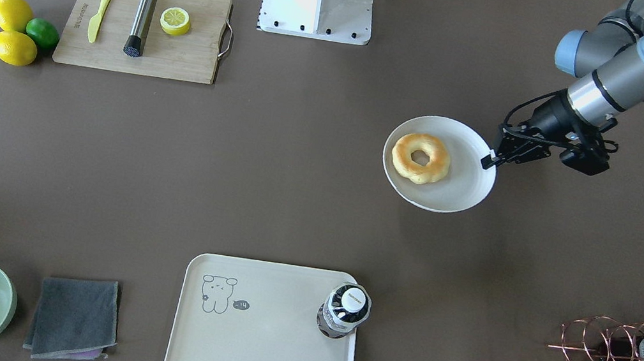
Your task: Place donut on tray
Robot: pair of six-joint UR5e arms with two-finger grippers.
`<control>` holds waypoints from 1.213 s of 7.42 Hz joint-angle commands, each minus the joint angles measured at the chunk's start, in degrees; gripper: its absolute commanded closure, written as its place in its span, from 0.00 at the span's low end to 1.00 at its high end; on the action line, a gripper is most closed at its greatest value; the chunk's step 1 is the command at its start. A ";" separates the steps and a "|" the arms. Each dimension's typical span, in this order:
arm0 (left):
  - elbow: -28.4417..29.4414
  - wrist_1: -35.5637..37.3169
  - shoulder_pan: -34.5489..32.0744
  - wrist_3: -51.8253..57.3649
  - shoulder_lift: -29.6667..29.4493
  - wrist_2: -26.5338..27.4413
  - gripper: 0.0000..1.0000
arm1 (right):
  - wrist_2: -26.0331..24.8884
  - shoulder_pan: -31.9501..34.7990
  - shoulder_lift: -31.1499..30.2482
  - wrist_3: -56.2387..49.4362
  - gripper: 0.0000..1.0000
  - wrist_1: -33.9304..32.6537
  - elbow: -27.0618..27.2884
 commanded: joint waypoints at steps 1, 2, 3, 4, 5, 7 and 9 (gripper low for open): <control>-6.93 21.23 10.12 -8.66 -11.80 10.55 1.00 | 4.25 -4.21 -0.33 19.44 0.01 6.04 2.50; -6.96 27.93 13.19 -14.78 -17.67 10.92 1.00 | 2.85 -7.63 -0.41 31.02 0.02 11.13 2.95; -6.87 32.78 16.01 -20.24 -23.04 13.88 1.00 | 1.45 -10.88 -0.50 42.10 0.02 17.71 3.21; -6.78 34.92 18.73 -23.86 -26.14 17.13 1.00 | -0.39 -14.65 -0.42 52.39 0.02 24.47 3.21; -6.52 35.11 19.89 -26.16 -27.74 17.95 1.00 | -2.50 -18.78 -0.33 62.24 0.02 30.80 3.21; -5.21 36.60 20.95 -30.21 -30.55 20.31 1.00 | -9.51 -30.27 0.29 83.15 0.02 41.11 5.91; -3.62 37.58 22.10 -33.02 -32.58 23.04 1.00 | -16.65 -41.28 0.38 101.20 0.11 40.98 13.29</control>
